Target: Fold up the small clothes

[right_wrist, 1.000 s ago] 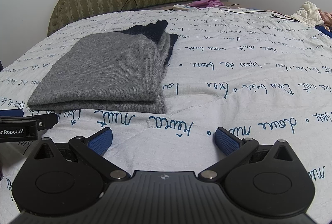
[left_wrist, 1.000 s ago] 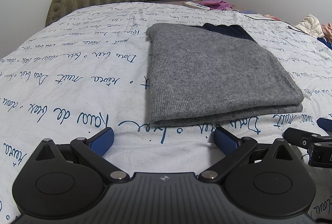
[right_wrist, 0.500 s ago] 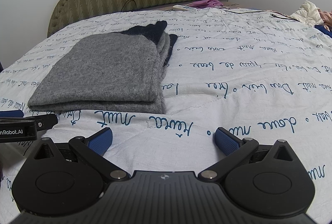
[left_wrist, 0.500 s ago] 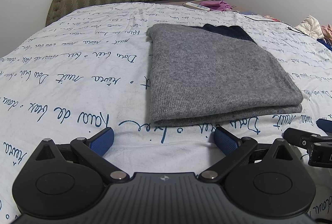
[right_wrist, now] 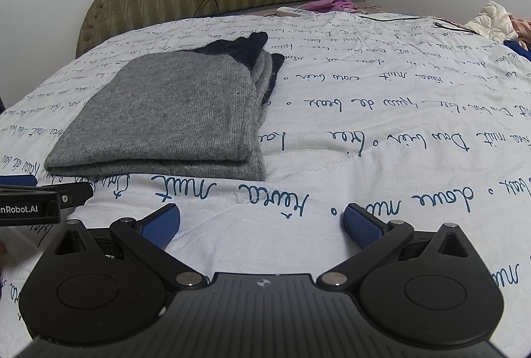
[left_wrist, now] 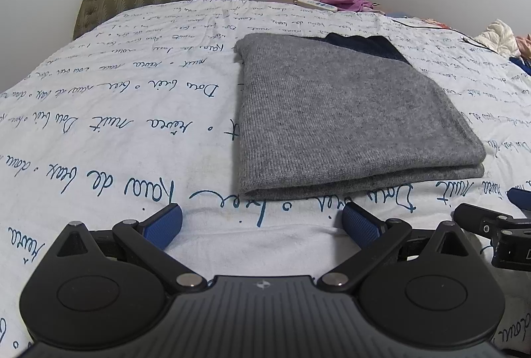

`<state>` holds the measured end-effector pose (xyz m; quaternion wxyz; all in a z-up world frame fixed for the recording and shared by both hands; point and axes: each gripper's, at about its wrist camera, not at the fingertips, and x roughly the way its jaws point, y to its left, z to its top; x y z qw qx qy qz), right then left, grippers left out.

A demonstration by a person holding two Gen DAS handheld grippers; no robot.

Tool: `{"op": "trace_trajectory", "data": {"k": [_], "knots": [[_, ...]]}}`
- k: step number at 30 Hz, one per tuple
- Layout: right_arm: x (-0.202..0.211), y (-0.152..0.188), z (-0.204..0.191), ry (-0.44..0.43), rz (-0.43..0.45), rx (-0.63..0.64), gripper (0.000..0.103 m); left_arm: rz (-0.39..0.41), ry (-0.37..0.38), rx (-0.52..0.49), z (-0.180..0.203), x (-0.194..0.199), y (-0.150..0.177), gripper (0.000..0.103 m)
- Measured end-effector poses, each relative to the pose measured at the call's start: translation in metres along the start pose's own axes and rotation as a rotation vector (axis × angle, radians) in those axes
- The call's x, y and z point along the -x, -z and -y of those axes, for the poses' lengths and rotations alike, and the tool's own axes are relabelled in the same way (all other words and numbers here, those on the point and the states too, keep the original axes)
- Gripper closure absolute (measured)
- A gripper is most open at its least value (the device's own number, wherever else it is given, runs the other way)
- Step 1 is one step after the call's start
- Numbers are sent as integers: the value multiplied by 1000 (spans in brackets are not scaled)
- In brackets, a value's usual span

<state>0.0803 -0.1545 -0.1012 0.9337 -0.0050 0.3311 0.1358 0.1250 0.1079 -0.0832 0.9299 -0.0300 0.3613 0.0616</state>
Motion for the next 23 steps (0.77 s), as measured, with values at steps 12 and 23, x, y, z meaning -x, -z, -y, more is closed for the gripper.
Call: {"op": "trace_trajectory", "data": {"k": [12, 23], "knots": [[0, 0, 0, -3, 3, -6, 0, 21, 63, 74, -13, 4, -1, 0], [-2, -2, 0, -2, 2, -5, 0, 64, 77, 25, -13, 18, 3, 0]]}}
